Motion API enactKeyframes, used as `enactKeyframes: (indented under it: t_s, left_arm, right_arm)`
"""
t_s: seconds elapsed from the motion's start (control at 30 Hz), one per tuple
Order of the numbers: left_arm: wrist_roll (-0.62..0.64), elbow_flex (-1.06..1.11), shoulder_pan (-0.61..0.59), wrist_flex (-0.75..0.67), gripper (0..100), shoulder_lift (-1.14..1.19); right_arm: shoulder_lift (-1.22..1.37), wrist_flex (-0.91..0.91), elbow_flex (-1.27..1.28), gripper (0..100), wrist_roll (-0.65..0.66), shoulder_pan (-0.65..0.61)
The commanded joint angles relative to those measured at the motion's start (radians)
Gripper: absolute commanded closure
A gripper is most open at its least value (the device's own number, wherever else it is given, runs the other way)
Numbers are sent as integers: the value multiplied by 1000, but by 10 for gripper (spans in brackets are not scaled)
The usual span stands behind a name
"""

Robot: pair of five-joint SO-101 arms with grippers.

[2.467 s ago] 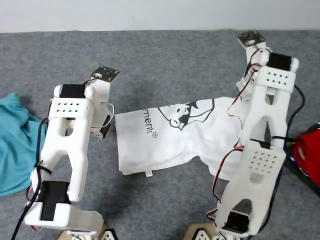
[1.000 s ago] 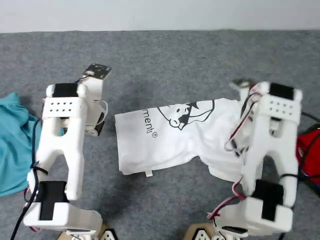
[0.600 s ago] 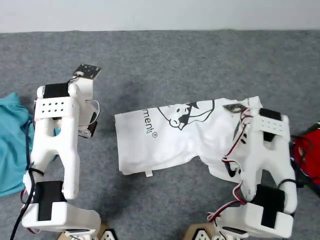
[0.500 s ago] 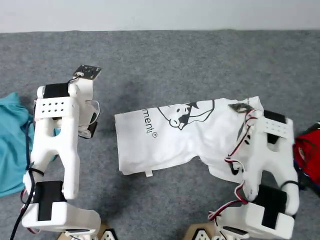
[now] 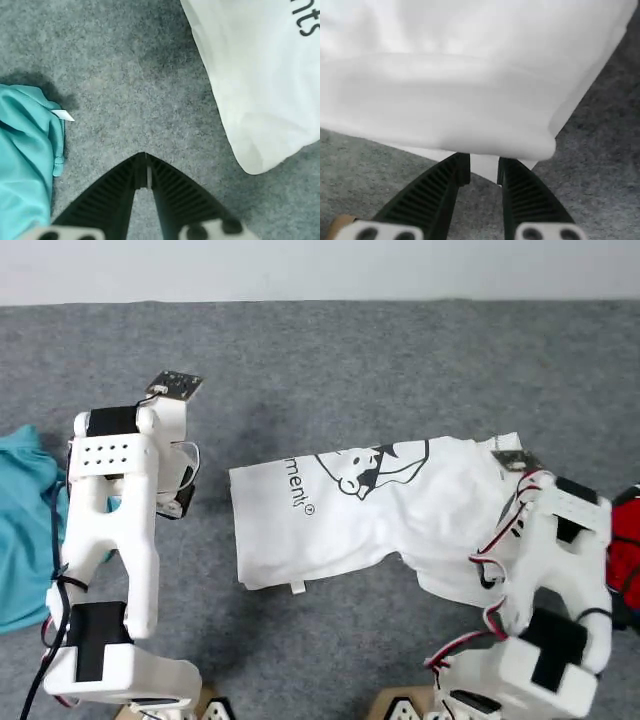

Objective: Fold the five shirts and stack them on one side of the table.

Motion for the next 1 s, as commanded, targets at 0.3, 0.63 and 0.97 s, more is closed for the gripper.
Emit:
enactKeyframes:
  t_s: [0.3, 0.63, 0.97]
  left_arm:
    - [8, -42, -3, 55, 996, -49]
    - [8, -42, -3, 52, 996, -41]
    - [8, -44, -3, 52, 996, -41]
  right_arm:
    - [59, 131, -5, 898, 118, 208]
    - [-197, 321, -5, 895, 221, 278]
    - [-314, 275, 95, 766, 213, 159]
